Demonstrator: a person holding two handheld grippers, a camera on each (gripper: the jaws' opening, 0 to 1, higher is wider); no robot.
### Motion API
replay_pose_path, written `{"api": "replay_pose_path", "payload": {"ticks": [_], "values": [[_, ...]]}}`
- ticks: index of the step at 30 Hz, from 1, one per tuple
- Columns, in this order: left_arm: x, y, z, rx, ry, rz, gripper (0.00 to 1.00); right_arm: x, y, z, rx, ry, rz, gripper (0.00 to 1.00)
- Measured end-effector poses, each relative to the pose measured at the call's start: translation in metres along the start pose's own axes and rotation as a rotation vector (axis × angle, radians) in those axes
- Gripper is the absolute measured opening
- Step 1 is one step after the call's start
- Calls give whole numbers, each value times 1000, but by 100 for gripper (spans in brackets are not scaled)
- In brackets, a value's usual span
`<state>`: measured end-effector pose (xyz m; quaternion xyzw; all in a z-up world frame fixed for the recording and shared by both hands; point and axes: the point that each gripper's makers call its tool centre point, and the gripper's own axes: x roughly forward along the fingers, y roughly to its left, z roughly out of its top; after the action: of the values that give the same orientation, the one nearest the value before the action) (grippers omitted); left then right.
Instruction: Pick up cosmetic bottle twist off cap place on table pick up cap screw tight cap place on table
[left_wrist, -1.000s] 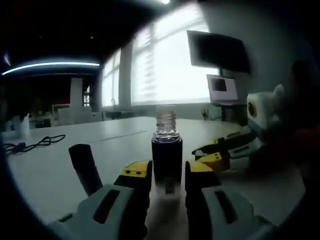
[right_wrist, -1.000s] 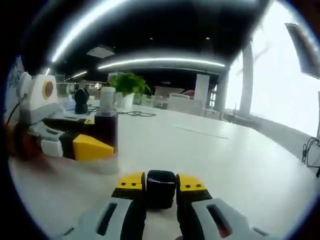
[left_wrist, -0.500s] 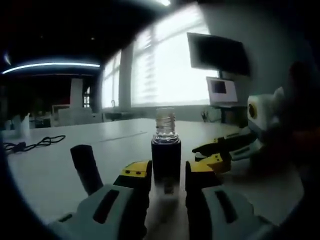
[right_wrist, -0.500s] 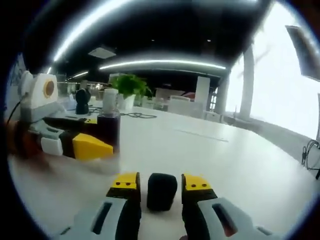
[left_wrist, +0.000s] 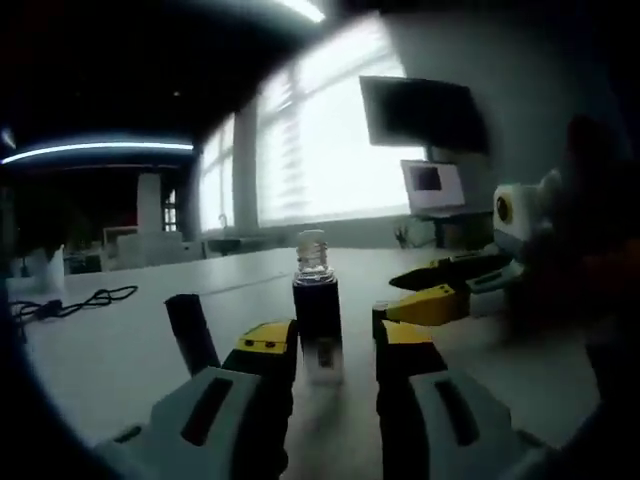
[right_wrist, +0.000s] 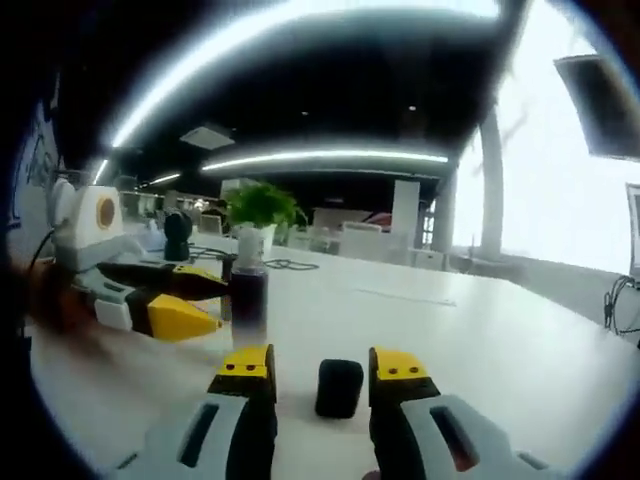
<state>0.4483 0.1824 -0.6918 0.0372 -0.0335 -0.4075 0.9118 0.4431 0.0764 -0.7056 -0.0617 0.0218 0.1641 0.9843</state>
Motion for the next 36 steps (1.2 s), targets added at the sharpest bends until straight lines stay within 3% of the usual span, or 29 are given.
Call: {"api": "replay_pose_path", "payload": {"ticks": [8, 14, 18, 22, 26, 36], "values": [[-39, 4, 4, -26, 1, 2, 18, -19, 5, 4, 44, -26, 25, 33], [-60, 6, 13, -100, -44, -4, 20, -29, 8, 6, 36, -42, 51, 34], [-71, 5, 12, -158, -30, -31, 21, -39, 6, 9, 68, -60, 62, 35], [-83, 6, 20, -169, -75, -35, 21, -46, 3, 8, 59, -61, 63, 34], [-85, 4, 17, -161, -64, -45, 24, -53, -1, 11, 84, -86, 52, 33], [-75, 7, 13, -159, -40, -25, 24, -48, 1, 8, 79, -67, 43, 32]]}}
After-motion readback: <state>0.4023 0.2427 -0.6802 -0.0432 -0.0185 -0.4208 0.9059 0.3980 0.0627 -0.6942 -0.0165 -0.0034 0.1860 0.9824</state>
